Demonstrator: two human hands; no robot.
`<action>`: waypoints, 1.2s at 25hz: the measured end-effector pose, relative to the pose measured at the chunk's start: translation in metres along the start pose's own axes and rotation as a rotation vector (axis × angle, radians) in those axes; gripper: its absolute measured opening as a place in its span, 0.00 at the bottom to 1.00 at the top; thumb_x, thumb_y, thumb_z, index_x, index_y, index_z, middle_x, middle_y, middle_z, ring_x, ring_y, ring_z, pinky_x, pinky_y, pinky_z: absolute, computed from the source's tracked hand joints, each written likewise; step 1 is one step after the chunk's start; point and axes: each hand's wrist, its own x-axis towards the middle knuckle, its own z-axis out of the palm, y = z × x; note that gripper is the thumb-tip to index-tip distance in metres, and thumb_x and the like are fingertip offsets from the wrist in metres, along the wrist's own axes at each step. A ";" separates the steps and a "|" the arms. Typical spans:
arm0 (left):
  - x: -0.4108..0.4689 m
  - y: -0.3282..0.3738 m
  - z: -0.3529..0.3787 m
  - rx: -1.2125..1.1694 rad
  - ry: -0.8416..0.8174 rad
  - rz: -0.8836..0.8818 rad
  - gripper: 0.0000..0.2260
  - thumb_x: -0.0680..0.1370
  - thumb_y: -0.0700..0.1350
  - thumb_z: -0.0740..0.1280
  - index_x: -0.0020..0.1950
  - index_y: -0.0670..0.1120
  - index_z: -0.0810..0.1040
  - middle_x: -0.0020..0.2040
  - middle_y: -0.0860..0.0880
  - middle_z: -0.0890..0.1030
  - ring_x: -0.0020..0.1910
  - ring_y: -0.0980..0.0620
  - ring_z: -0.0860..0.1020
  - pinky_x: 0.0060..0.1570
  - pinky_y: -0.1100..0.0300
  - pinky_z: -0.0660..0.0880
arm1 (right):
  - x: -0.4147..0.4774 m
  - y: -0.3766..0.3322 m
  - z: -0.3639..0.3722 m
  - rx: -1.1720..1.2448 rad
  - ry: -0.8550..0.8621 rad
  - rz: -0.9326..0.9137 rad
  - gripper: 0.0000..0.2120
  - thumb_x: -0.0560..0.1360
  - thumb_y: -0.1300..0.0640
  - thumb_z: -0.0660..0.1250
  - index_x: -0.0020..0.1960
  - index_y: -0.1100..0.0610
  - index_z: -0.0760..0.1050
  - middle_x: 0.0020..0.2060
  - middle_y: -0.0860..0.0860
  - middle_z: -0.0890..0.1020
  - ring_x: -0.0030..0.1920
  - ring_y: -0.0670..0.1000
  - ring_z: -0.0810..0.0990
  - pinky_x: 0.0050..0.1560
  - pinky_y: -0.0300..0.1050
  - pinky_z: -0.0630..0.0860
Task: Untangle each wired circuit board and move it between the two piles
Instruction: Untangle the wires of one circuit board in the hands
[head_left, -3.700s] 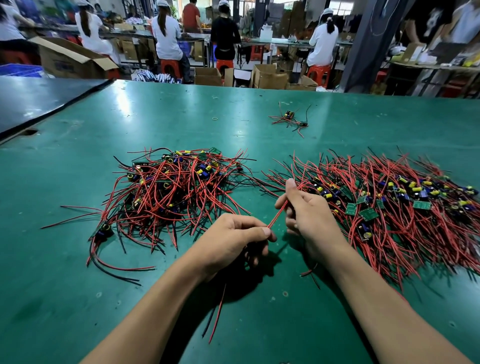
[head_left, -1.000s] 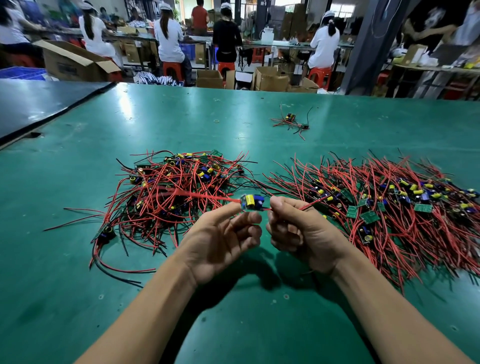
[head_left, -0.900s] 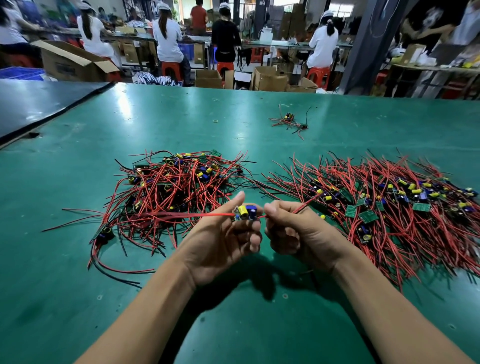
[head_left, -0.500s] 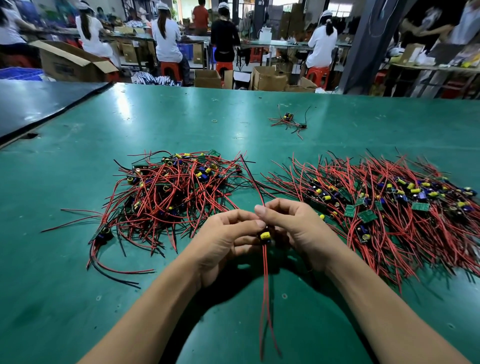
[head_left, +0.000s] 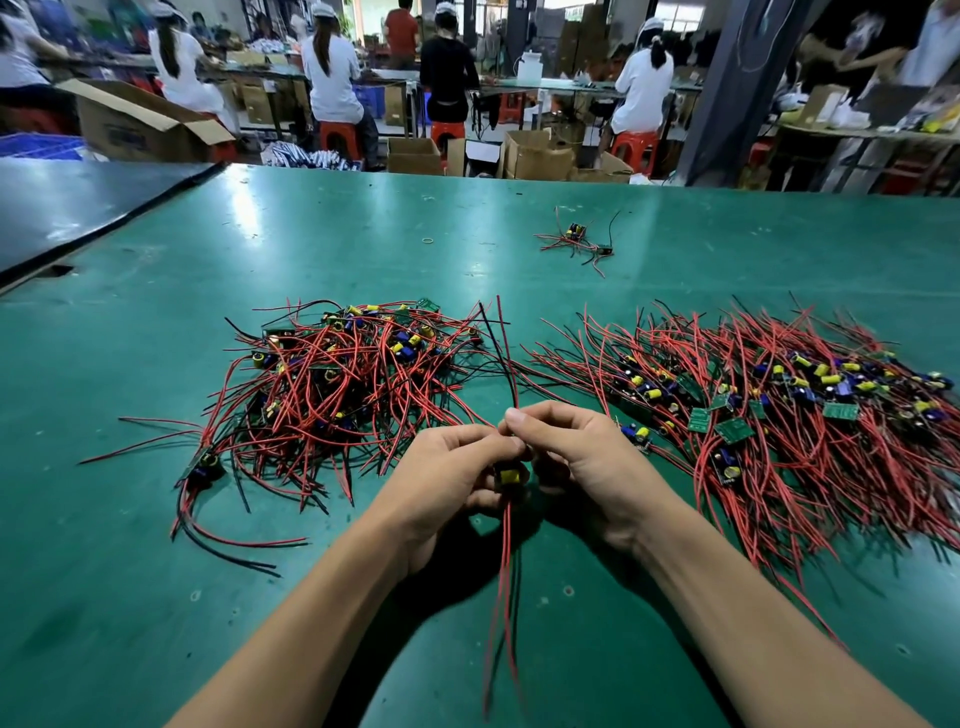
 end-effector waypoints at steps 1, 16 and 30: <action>0.000 0.000 0.001 0.007 0.017 0.007 0.08 0.76 0.37 0.69 0.38 0.43 0.84 0.35 0.45 0.79 0.32 0.52 0.77 0.29 0.65 0.77 | 0.000 0.001 0.001 -0.003 -0.002 -0.009 0.07 0.67 0.51 0.76 0.40 0.54 0.83 0.33 0.52 0.77 0.26 0.44 0.66 0.23 0.35 0.65; -0.007 0.002 0.002 0.120 -0.027 0.063 0.07 0.75 0.35 0.69 0.36 0.39 0.81 0.29 0.44 0.76 0.26 0.50 0.73 0.27 0.62 0.69 | 0.010 -0.004 0.000 0.053 0.161 0.000 0.21 0.80 0.45 0.65 0.36 0.56 0.86 0.27 0.46 0.66 0.20 0.42 0.57 0.19 0.35 0.55; -0.005 -0.004 -0.002 0.065 -0.022 0.080 0.10 0.77 0.36 0.68 0.39 0.31 0.78 0.41 0.46 0.82 0.29 0.51 0.75 0.28 0.62 0.73 | 0.002 0.010 0.007 -0.116 -0.081 -0.008 0.25 0.75 0.35 0.67 0.52 0.56 0.86 0.38 0.57 0.84 0.33 0.50 0.80 0.38 0.47 0.81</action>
